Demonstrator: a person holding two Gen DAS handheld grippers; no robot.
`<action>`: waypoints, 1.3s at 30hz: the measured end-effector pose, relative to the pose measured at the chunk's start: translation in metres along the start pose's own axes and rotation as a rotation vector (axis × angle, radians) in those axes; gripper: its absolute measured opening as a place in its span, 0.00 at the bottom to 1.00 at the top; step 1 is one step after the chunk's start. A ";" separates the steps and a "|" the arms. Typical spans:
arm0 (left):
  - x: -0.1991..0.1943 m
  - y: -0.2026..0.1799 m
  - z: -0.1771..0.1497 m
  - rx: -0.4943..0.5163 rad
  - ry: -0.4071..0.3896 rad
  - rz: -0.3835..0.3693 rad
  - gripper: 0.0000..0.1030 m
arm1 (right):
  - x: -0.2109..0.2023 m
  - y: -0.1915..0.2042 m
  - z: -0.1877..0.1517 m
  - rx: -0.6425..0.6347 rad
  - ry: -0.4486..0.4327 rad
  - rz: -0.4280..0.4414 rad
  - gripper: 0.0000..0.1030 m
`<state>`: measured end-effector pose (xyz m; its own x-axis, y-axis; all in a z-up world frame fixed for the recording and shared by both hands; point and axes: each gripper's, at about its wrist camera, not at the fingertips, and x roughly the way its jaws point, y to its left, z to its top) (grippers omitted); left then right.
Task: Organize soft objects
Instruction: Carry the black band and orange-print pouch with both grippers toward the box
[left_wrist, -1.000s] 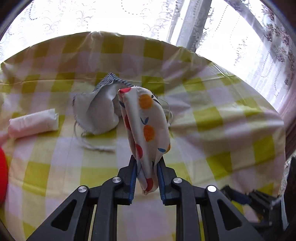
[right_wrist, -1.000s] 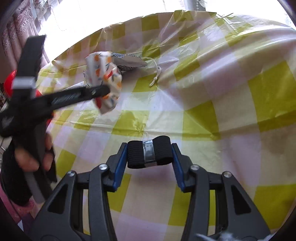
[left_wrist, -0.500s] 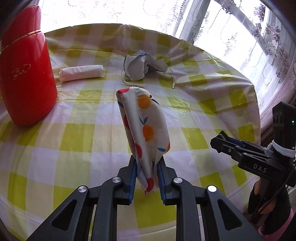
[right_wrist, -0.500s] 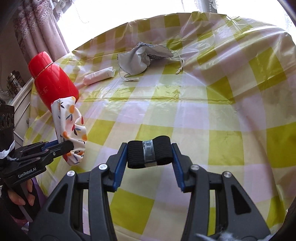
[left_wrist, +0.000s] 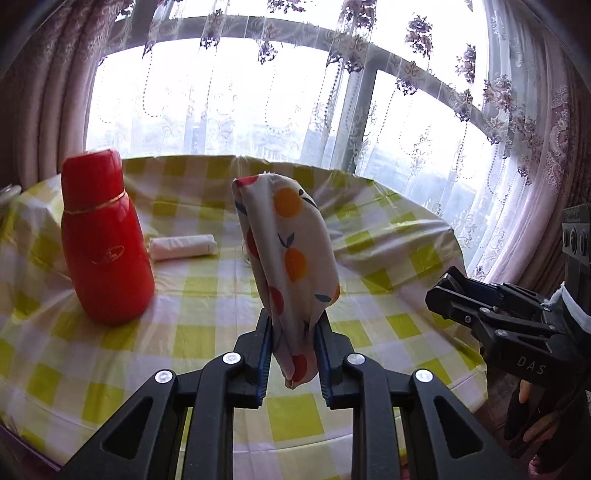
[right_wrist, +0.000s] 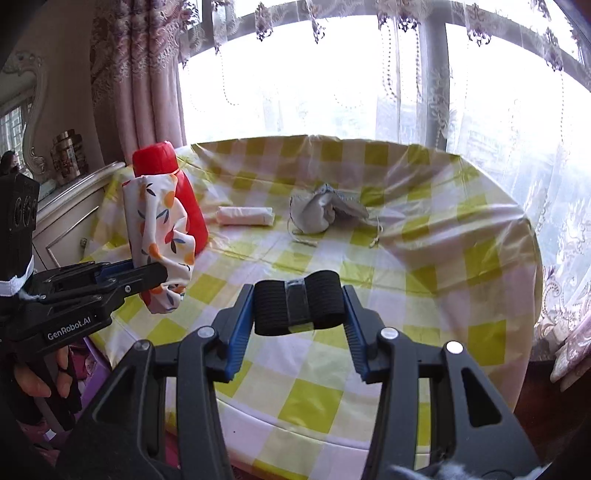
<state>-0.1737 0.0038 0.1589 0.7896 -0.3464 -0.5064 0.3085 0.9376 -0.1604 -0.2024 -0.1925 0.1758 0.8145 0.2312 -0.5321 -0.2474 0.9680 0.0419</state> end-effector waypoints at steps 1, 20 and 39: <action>-0.008 -0.001 0.003 0.004 -0.018 0.000 0.22 | -0.007 0.004 0.004 -0.010 -0.019 -0.003 0.49; -0.074 0.006 0.004 0.065 -0.126 0.037 0.23 | -0.063 0.055 0.025 -0.115 -0.125 0.047 0.49; -0.142 0.092 -0.039 -0.049 -0.172 0.286 0.23 | -0.049 0.163 0.037 -0.313 -0.115 0.269 0.49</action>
<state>-0.2783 0.1402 0.1831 0.9196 -0.0646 -0.3874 0.0384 0.9964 -0.0751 -0.2635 -0.0429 0.2401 0.7483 0.4977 -0.4386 -0.5916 0.7998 -0.1018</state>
